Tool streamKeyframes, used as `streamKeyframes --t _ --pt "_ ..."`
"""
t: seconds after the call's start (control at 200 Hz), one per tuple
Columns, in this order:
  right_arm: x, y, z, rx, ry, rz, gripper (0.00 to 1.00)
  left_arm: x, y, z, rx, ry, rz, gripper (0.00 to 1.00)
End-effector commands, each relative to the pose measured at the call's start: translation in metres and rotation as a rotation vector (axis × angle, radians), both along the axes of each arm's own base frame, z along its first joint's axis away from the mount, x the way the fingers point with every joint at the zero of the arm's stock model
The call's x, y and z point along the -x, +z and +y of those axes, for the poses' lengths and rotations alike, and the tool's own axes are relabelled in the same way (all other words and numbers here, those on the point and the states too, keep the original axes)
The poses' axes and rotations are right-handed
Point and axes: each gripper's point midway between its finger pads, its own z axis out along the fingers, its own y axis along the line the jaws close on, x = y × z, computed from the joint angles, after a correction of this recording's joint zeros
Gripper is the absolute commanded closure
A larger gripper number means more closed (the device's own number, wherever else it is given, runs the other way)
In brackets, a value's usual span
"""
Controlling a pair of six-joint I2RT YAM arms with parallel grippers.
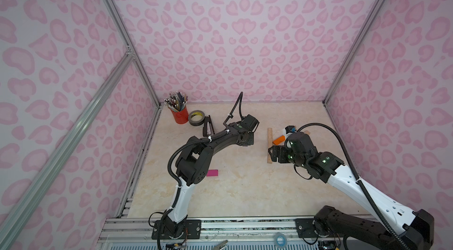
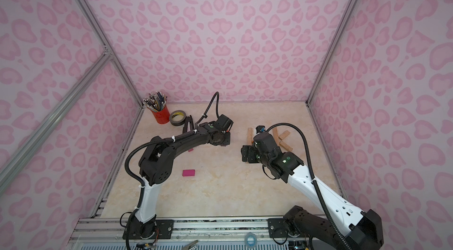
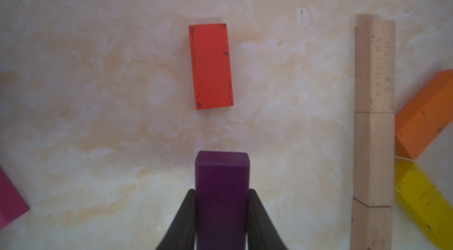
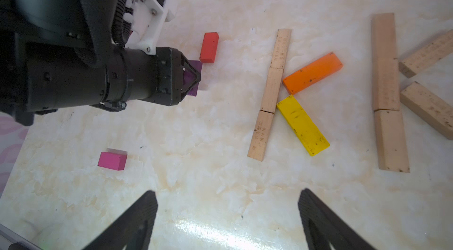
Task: Assemble the letter k with building blocks
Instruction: Assemble the building block at the center of the board.
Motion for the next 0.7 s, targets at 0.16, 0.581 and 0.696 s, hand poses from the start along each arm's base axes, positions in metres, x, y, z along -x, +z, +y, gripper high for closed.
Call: streamKeyframes --t 0.16,0.581,0.696 --pt "-0.001 0.000 -0.005 -0.003 -0.024 -0.009 0.09 -0.002 -0.019 -0.005 -0.024 0.014 0.043 0.85" --pt "-0.001 -0.002 -0.009 0.001 -0.032 -0.007 0.09 -0.009 -0.030 0.002 -0.079 0.035 0.040 0.76" --pt "-0.001 -0.003 -0.009 0.001 -0.031 -0.005 0.09 -0.010 -0.028 0.001 -0.074 0.034 0.036 0.72"
